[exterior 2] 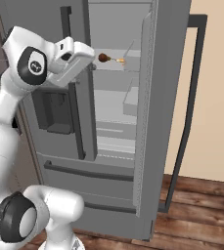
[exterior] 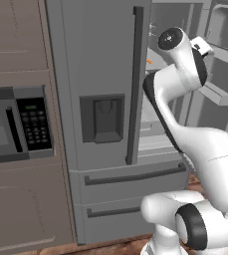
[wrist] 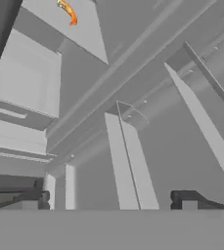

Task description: Open the fridge, remove the pear, bell pepper, and shrimp, and place them on any counter.

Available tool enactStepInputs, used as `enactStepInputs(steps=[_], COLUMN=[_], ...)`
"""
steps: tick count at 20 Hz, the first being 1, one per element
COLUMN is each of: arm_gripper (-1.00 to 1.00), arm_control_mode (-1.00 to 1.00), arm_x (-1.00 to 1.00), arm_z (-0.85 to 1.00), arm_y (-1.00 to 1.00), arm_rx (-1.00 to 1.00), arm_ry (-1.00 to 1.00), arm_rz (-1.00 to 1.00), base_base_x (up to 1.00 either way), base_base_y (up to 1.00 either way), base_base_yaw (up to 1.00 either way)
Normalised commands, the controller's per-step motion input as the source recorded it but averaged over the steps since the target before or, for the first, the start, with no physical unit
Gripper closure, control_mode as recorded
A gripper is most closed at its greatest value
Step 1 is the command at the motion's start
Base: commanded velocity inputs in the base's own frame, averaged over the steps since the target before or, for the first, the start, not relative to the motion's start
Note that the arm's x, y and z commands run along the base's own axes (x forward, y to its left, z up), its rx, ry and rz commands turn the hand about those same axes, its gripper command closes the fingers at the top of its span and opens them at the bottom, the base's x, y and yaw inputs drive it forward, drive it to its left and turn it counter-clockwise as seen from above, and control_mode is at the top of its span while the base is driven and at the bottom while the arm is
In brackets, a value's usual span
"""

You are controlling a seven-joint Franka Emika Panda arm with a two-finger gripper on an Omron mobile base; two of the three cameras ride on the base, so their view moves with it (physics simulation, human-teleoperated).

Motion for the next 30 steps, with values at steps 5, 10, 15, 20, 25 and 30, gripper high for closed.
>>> enactStepInputs(steps=[5, 10, 15, 20, 25, 30], arm_gripper=[-1.00, -1.00, -1.00, -1.00, -1.00, -1.00], arm_control_mode=[-1.00, -1.00, -1.00, -1.00, -1.00, -1.00], arm_x=[-0.53, 0.00, 0.00, 0.00, 0.00, 0.00], arm_z=[-0.17, -0.10, -0.17, -0.04, -0.02, -0.05], arm_y=[0.22, 0.07, 0.48, 0.41, 0.13, 0.17], arm_rx=[0.15, 0.19, 0.40, 0.36, 0.16, -0.09], arm_ry=[0.00, -0.06, -0.22, -0.17, 0.00, -0.04], arm_rz=[0.02, 0.00, -0.04, -0.03, 0.00, 0.01], base_base_x=[0.00, 0.00, 0.00, 0.00, 0.00, 0.00], base_base_y=[0.00, 0.00, 0.00, 0.00, 0.00, 0.00], base_base_yaw=[0.00, 0.00, 0.00, 0.00, 0.00, 0.00])
